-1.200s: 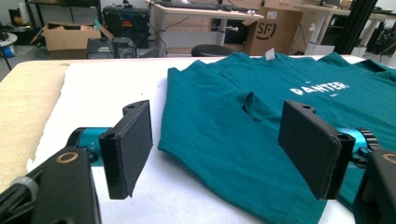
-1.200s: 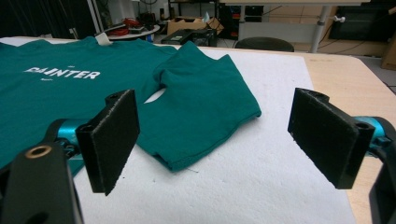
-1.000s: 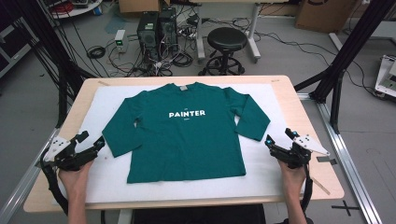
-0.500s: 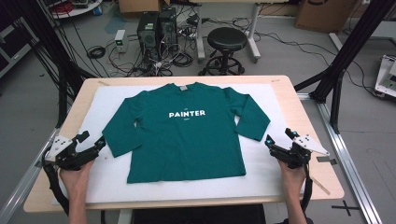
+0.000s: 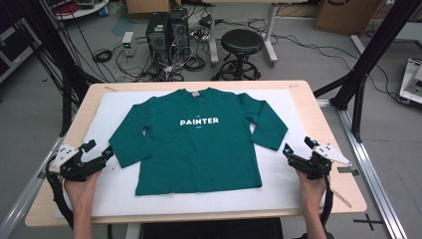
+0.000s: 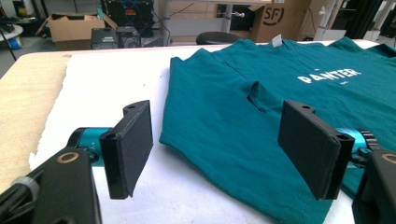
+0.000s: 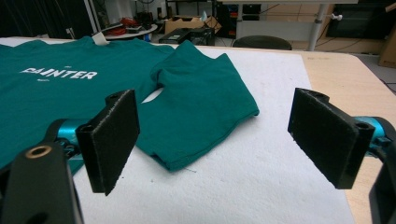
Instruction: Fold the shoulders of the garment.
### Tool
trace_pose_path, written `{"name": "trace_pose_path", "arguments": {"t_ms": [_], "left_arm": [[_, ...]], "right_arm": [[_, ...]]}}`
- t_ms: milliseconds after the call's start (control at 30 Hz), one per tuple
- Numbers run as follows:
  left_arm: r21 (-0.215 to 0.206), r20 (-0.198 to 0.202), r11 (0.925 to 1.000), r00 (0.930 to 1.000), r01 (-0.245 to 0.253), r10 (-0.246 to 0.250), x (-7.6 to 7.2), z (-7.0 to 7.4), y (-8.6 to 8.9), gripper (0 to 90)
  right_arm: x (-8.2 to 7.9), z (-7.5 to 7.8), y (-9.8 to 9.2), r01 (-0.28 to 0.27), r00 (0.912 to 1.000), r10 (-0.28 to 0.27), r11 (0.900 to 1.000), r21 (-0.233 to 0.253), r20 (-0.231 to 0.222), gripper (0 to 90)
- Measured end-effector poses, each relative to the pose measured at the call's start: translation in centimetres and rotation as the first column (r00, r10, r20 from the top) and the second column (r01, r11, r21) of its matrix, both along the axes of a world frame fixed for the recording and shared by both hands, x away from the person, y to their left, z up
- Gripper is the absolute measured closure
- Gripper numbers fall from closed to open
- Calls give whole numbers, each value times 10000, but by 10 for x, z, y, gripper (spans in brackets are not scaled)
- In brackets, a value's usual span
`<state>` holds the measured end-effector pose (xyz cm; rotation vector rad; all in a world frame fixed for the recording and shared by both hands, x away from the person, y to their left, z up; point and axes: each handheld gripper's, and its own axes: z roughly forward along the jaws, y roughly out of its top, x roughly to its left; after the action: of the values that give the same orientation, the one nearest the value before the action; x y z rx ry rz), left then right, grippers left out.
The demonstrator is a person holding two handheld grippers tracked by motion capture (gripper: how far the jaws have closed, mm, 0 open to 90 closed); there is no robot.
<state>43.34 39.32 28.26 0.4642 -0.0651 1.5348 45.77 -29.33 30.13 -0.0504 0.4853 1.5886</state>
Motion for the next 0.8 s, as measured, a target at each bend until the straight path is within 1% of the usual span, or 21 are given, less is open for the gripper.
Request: {"name": "trace_pose_path", "arguments": {"t_ms": [167,267,333,400,433,500,533,600,700,733,767,800], "left_arm": [[-6,-48,10000,10000,-36,36,0,0,0,268],[-53,-133,10000,9999,84,-85,-1,0,1,269],[-138,-317,9998,9993,169,-173,-1,-1,1,279],[-63,-269,9997,9993,239,-240,-3,-2,0,291],[-9,-231,9997,9995,235,-235,-5,-2,-1,300],[85,-241,10000,9997,-38,40,-8,-2,-4,301],[127,-268,9998,9995,-140,144,-10,-1,-6,301],[316,-272,9994,9996,-111,119,-15,-1,-9,301],[629,-258,9980,9996,-116,133,-28,-1,-16,301],[721,-380,9968,9986,-336,364,-37,-1,-22,303],[721,-380,9968,9986,-336,364,-37,-1,-22,310],[851,-541,9954,9973,-449,496,-42,0,-25,326]], "right_arm": [[0,0,0,-67,10000,67,10000,26,-43,169],[0,0,-1,-123,9999,123,9999,39,-87,169],[0,1,-1,-132,9999,132,9999,51,-92,169],[0,1,-1,-158,9998,159,9999,47,-103,169],[0,1,-1,-142,9999,143,9999,52,-88,169],[0,1,-1,-155,9998,156,9999,63,-133,170],[0,1,-1,-153,9998,154,9999,75,-149,170],[0,1,-1,-106,9999,107,9999,73,-129,169],[0,1,-1,-118,9998,119,9999,74,-166,169],[0,1,-1,-123,9998,124,9999,82,-165,169],[0,1,-1,-114,9998,115,9999,83,-168,170],[0,2,-1,-122,9998,124,9999,90,-177,170]]}}
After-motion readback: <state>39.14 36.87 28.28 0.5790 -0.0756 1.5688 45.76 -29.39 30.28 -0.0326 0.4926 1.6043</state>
